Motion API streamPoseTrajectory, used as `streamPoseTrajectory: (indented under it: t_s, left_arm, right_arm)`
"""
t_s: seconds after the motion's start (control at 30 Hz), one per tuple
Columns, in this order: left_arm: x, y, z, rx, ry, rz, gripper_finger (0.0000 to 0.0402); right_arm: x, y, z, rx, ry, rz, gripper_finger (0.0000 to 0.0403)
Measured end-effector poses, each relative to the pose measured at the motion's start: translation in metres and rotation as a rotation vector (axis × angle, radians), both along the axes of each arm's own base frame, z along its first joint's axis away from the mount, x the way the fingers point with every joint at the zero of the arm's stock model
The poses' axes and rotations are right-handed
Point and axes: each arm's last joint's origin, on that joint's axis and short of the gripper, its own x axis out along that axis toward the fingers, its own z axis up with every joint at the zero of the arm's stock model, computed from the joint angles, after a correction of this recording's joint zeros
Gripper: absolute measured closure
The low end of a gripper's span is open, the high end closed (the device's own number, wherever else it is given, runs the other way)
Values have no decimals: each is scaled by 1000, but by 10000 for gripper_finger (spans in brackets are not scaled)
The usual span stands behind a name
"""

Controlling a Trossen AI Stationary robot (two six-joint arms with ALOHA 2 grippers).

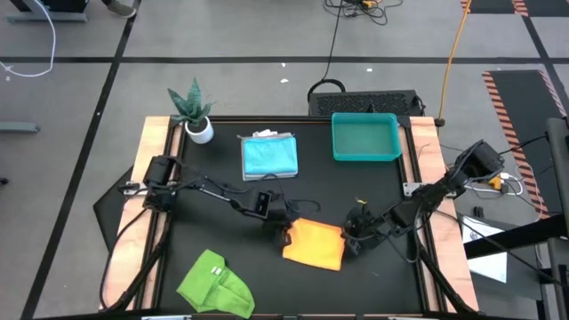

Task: Fold microfiber towels
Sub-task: Fold the yellow microfiber towel

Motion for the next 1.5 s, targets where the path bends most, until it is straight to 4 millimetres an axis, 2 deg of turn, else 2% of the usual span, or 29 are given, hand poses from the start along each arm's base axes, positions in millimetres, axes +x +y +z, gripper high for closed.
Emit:
streamPoseTrajectory:
  t_s: [0.2,0.37,0.47,0.53,0.63,0.9,1.03,1.17,1.27,1.4,1.5]
  left_arm:
    - [-2,9,-4,-3,22,48,401]
    - [-5,12,22,-21,-54,61,401]
    - [0,1,38,-48,-174,11,401]
    - [1,-5,41,-51,-208,-15,401]
    - [6,-7,32,-53,-218,-4,401]
    - [9,-5,-6,-87,-93,24,401]
    - [7,-4,-10,-77,-57,45,401]
    - [5,0,-11,-59,-20,65,401]
    - [3,2,-1,-66,-43,79,401]
    - [8,1,24,-94,-186,80,401]
    - [7,1,32,-87,-213,89,401]
  right_arm:
    - [0,-1,3,18,-39,12,403]
    - [-1,-3,21,10,-147,6,403]
    - [-1,-5,26,-5,-180,2,403]
    - [0,-6,26,-5,-177,0,403]
    - [2,-7,22,-5,-153,10,403]
    - [7,-9,8,14,-90,58,403]
    - [4,-16,-2,14,-53,32,403]
    - [2,-19,-2,26,-65,14,403]
    - [4,-18,6,36,-134,40,403]
    - [7,-15,21,71,-247,63,403]
    - [10,-2,33,100,-337,98,403]
